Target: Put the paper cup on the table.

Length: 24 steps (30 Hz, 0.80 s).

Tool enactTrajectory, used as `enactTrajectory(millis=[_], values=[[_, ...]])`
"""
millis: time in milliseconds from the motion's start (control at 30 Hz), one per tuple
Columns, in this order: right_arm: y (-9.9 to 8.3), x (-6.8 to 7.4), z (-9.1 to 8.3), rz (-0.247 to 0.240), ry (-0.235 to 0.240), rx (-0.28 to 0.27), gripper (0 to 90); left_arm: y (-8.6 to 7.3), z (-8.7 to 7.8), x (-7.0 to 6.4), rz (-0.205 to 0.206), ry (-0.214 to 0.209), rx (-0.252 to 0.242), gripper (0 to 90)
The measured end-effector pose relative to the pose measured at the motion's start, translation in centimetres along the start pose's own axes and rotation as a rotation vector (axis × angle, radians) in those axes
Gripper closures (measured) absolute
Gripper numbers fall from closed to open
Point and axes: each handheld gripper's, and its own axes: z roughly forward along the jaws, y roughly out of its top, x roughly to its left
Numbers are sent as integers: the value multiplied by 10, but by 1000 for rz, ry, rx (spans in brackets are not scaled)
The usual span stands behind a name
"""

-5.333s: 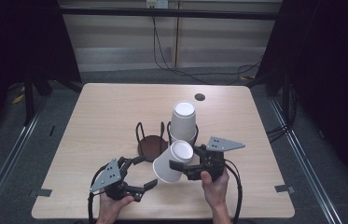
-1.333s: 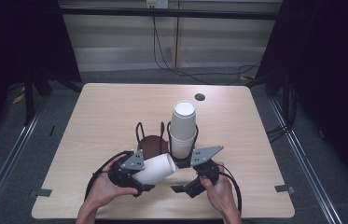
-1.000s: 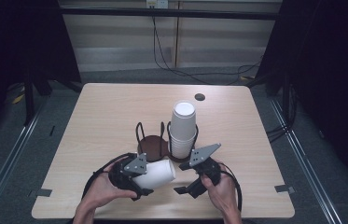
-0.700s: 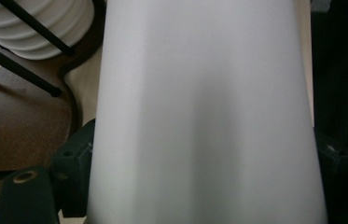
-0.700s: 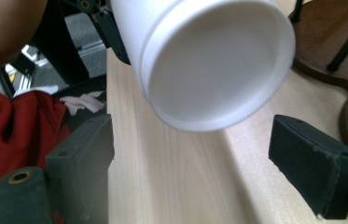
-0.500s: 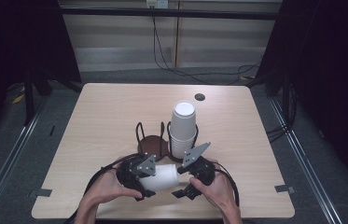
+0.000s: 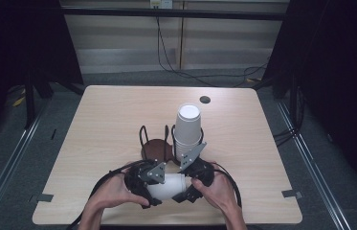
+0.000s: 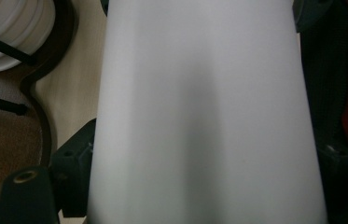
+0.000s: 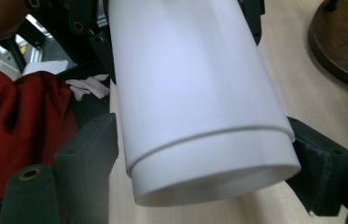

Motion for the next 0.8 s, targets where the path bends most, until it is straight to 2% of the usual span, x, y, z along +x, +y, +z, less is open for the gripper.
enactTrajectory(millis=[200,233,300,400,533,700,800], values=[[6,1,4,-27,40,-3,183,3,-3,-3,10,-18,-38,167],[6,1,5,-23,47,-4,188,4,-2,-3,8,-11,-37,167],[8,2,6,-32,51,-5,197,5,-1,-3,15,-25,-29,166],[10,4,6,-45,45,4,214,4,0,-4,14,-21,-43,166],[7,1,8,-36,44,3,218,4,2,-2,9,-18,-51,159],[4,2,5,-58,26,-14,226,4,1,-2,31,-5,-71,155],[4,4,5,-54,17,-8,227,4,2,-4,38,4,-74,151]])
